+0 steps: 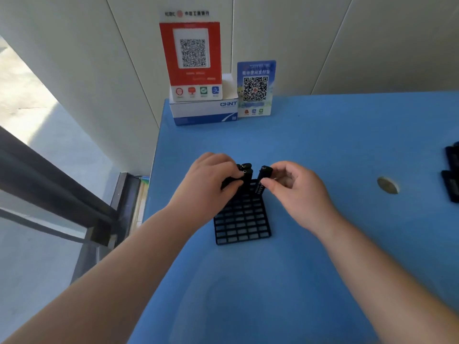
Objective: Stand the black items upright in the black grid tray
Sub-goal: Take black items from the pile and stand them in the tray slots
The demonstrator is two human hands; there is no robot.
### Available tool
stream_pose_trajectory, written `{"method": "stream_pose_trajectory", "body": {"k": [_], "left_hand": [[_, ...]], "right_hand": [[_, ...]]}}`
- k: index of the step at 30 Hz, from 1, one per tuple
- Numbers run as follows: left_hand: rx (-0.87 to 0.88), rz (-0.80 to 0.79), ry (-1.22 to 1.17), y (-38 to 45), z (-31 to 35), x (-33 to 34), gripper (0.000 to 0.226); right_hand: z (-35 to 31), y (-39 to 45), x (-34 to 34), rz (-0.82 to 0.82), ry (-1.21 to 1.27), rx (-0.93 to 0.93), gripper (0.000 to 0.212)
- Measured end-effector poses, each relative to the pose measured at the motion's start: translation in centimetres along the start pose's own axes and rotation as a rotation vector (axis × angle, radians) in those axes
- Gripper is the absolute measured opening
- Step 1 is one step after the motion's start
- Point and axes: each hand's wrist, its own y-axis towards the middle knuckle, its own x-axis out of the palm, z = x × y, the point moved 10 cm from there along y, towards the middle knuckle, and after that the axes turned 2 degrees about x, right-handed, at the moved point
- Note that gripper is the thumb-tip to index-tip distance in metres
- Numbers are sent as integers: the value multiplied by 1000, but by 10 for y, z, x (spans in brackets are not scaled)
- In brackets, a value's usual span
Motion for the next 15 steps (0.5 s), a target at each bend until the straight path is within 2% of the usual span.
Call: {"method": "stream_pose_trajectory", "body": {"k": [7, 15], "left_hand": [[54, -5, -6, 0, 3, 1, 11], [14, 32, -35, -2, -2, -3, 8]], "right_hand": [[-1, 4, 8, -17, -31, 9, 9], [-5, 4, 15, -18, -61, -61, 23]]}}
